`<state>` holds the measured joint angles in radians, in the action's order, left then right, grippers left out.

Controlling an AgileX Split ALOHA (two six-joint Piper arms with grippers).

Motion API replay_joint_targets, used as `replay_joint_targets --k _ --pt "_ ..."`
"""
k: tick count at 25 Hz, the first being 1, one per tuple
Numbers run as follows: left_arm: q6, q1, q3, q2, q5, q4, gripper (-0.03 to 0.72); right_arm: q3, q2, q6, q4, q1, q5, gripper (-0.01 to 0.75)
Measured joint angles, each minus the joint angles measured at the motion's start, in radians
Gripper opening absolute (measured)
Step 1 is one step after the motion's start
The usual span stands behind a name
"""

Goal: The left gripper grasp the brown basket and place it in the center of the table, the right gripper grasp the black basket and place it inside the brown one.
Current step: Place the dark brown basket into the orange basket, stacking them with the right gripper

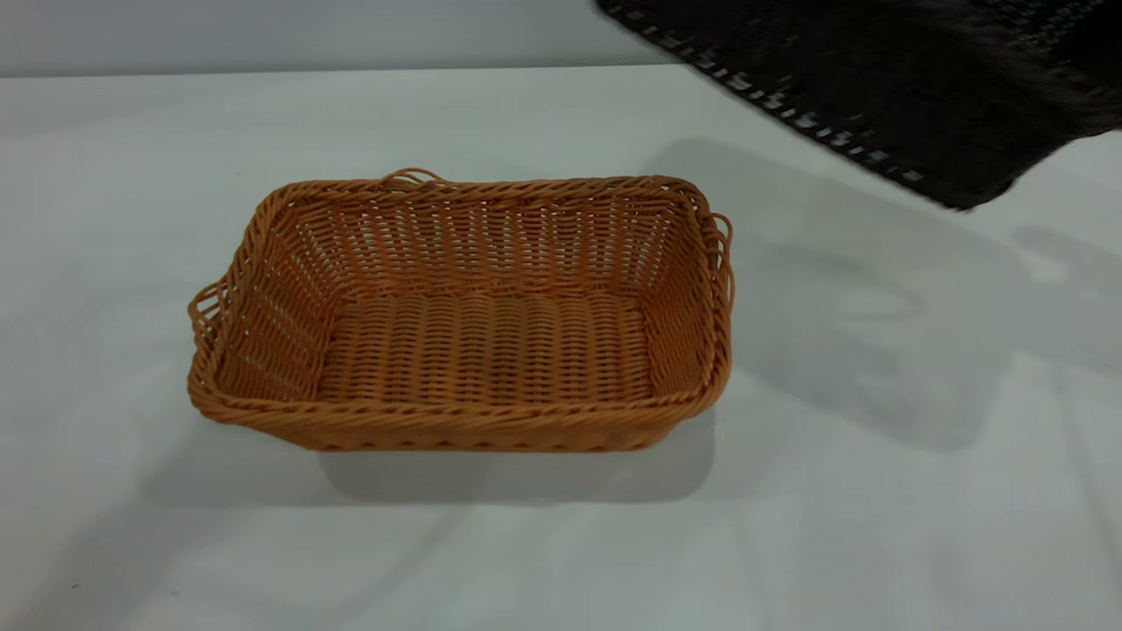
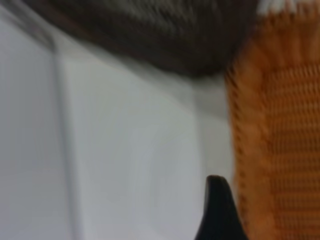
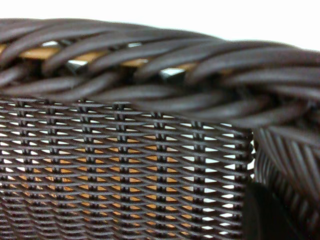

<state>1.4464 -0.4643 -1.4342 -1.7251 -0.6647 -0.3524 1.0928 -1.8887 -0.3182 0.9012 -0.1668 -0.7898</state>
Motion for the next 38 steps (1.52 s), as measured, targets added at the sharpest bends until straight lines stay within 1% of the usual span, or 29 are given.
replay_joint_targets --k 2,4,8,10,12,16,18,22,31,38 --pt "0.0 0.0 0.0 0.087 0.009 -0.021 0.446 0.004 -0.018 0.002 0.001 0.09 0.013 0.083" --pt "0.0 0.0 0.0 0.147 0.034 -0.054 0.446 0.018 -0.046 0.002 0.001 0.202 0.025 0.083" --pt "0.0 0.0 0.0 0.204 0.051 -0.128 0.446 0.111 -0.138 0.023 -0.001 0.387 0.03 0.083" --pt "0.0 0.0 0.0 0.207 0.051 -0.145 0.446 0.166 -0.19 0.045 -0.004 0.445 0.033 0.083" --pt "0.0 0.0 0.002 0.207 0.051 -0.15 0.446 0.213 -0.24 0.069 -0.023 0.487 0.036 0.083" --pt "0.0 0.0 0.007 0.207 0.051 -0.151 0.446 0.243 -0.31 0.105 -0.098 0.519 0.044 0.083" --pt "0.0 0.0 0.007 0.207 0.051 -0.154 0.446 0.247 -0.331 0.125 -0.116 0.52 0.051 0.083" --pt "0.0 0.0 0.007 0.207 0.051 -0.157 0.446 0.247 -0.354 0.137 -0.164 0.518 0.11 0.083" --pt "0.0 0.0 0.007 0.207 0.051 -0.158 0.446 0.247 -0.354 0.118 -0.228 0.517 0.16 0.087" --pt "0.0 0.0 0.007 0.207 0.051 -0.158 0.446 0.247 -0.354 0.116 -0.259 0.517 0.193 0.116"
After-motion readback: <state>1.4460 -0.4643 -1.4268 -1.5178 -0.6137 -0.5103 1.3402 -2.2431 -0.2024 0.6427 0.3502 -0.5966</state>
